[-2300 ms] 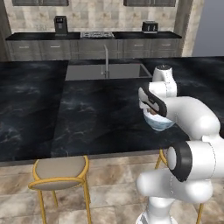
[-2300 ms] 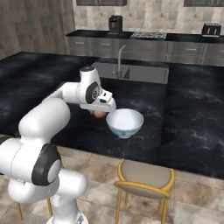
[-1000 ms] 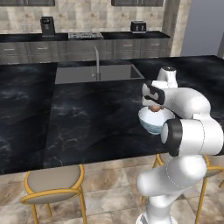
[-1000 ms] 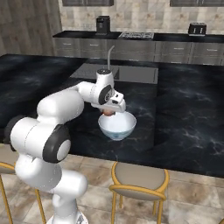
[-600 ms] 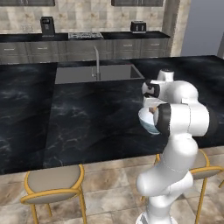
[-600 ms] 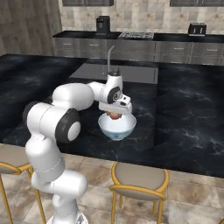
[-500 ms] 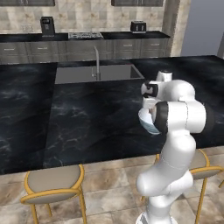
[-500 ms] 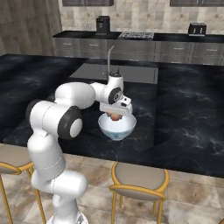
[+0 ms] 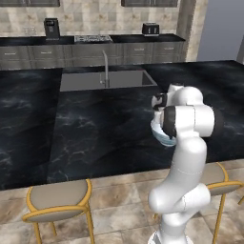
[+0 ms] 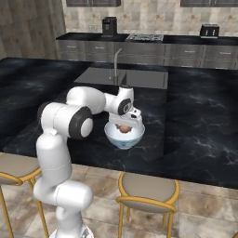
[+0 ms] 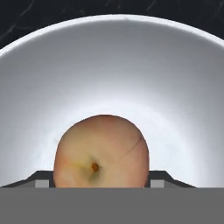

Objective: Take the fruits from the plate on the dining counter and place two fruits in each bowl.

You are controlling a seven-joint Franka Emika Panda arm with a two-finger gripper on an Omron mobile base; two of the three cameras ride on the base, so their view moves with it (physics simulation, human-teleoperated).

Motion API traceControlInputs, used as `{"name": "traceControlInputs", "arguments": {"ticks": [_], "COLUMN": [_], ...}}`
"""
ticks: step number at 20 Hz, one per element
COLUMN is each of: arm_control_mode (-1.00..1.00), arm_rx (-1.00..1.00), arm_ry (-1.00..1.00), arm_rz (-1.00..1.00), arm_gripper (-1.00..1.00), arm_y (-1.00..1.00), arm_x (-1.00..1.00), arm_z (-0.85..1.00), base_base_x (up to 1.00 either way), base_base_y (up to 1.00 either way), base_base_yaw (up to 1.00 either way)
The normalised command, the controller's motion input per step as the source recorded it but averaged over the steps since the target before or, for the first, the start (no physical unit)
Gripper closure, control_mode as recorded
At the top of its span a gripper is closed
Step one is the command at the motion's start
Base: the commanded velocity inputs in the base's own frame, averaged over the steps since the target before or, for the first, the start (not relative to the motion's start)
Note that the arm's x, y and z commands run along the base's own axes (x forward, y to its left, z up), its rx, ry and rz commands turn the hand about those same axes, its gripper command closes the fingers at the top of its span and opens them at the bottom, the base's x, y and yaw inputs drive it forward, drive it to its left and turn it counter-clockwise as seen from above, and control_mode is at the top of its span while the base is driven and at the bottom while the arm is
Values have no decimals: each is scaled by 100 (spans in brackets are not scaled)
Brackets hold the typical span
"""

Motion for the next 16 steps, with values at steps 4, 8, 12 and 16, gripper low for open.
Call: {"name": "traceControlInputs", "arguments": {"ticks": [4, 8, 12, 16], "arm_control_mode": [-100, -100, -100, -100], "arm_rx": [0, 0, 0, 0], "arm_ry": [-3, 0, 0, 0], "arm_rz": [0, 0, 0, 0], "arm_gripper": [100, 100, 100, -100], "arm_y": [-17, -5, 0, 0], "arm_x": [0, 0, 0, 0], "arm_z": [-30, -23, -19, -4], "base_base_x": [0, 0, 0, 0], "base_base_y": [0, 0, 0, 0], "base_base_yaw": [0, 0, 0, 0]}}
